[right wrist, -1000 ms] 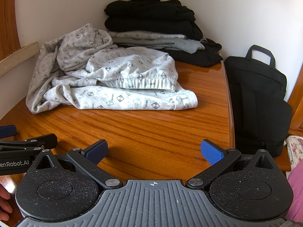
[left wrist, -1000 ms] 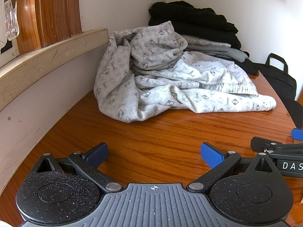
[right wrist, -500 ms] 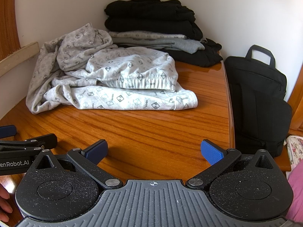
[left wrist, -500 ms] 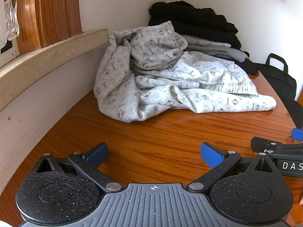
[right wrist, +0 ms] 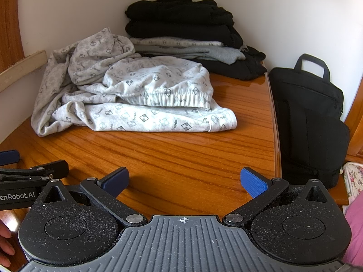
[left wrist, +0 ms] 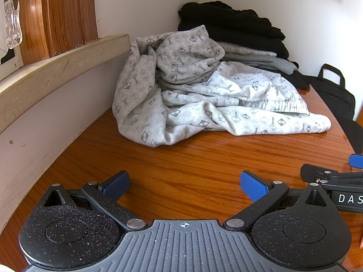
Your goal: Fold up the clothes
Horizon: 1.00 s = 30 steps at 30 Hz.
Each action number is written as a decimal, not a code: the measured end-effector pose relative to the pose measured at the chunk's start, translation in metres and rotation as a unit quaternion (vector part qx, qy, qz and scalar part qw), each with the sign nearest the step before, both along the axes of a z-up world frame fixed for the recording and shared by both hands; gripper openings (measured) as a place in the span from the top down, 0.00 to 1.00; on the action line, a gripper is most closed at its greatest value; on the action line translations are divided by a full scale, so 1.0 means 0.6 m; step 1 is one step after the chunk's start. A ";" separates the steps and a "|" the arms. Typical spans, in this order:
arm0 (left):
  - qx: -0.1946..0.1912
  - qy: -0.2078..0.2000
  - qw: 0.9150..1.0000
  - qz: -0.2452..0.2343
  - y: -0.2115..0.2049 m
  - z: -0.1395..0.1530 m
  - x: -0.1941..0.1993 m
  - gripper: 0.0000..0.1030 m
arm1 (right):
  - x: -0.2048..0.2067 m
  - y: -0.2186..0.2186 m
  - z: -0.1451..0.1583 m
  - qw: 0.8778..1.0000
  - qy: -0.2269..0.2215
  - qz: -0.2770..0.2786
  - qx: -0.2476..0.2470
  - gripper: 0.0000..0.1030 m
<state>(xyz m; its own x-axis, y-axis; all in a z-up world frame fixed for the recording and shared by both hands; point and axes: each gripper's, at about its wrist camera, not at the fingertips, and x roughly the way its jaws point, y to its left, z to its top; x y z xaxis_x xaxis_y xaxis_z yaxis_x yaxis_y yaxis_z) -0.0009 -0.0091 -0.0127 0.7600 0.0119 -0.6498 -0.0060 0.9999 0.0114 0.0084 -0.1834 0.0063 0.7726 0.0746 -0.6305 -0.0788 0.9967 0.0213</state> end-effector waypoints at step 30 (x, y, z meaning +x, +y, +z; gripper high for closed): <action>-0.058 -0.031 0.998 -0.001 -0.003 0.024 0.001 0.00 | 0.110 -0.062 0.068 0.977 -0.057 0.199 0.049 0.00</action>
<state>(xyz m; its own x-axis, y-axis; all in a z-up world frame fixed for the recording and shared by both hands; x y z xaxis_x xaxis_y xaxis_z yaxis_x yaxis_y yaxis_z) 0.0000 -0.0110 0.0018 0.7982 -0.0624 -0.5991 -0.0003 0.9946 -0.1040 0.0744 -0.2208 0.0471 0.7342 0.4399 -0.5171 -0.4678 0.8798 0.0841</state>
